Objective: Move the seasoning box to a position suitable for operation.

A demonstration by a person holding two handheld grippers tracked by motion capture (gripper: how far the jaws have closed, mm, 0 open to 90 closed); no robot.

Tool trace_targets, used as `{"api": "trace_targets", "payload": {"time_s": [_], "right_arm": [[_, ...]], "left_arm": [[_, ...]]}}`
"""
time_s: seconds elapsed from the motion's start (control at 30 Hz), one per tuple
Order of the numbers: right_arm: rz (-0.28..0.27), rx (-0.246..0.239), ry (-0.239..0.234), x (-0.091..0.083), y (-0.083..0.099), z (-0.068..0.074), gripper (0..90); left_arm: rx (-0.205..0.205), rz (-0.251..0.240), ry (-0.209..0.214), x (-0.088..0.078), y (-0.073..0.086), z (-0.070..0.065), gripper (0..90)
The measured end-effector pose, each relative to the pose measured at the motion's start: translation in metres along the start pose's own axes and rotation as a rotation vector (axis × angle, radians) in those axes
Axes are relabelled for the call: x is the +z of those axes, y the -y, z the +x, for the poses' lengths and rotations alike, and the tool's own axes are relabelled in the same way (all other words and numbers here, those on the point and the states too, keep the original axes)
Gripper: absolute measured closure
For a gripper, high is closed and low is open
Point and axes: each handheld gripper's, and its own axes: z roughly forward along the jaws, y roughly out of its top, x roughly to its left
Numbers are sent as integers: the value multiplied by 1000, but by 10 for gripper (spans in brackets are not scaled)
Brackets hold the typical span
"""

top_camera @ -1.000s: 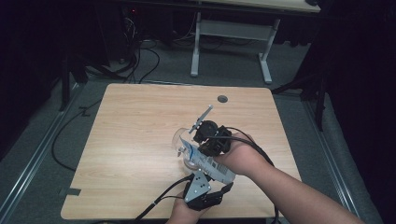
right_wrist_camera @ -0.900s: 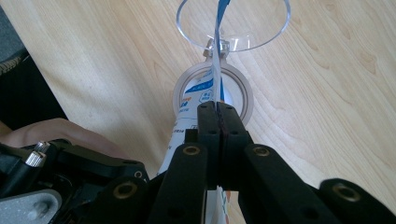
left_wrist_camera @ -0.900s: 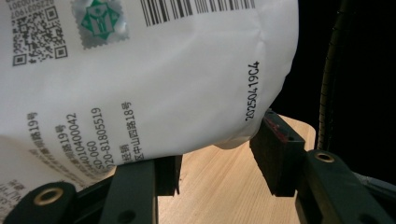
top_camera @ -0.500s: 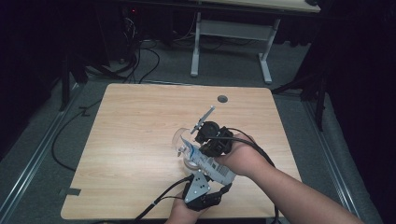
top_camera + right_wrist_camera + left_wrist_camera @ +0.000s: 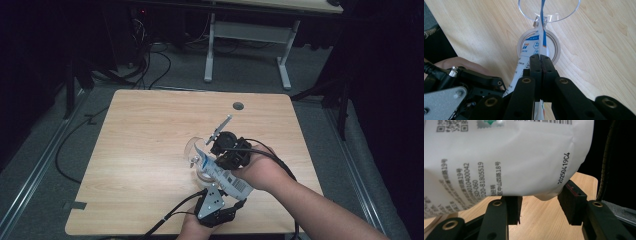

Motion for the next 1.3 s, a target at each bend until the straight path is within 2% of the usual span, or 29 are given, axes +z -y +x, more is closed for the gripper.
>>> {"api": "trace_targets", "payload": {"time_s": [0.5, 1.3], "right_arm": [[2, 15, 4, -1, 5, -2, 897], [10, 16, 8, 0, 4, -3, 897]], "left_arm": [[13, 30, -15, 0, 8, 4, 556], [2, 50, -39, 2, 18, 12, 556]]}}
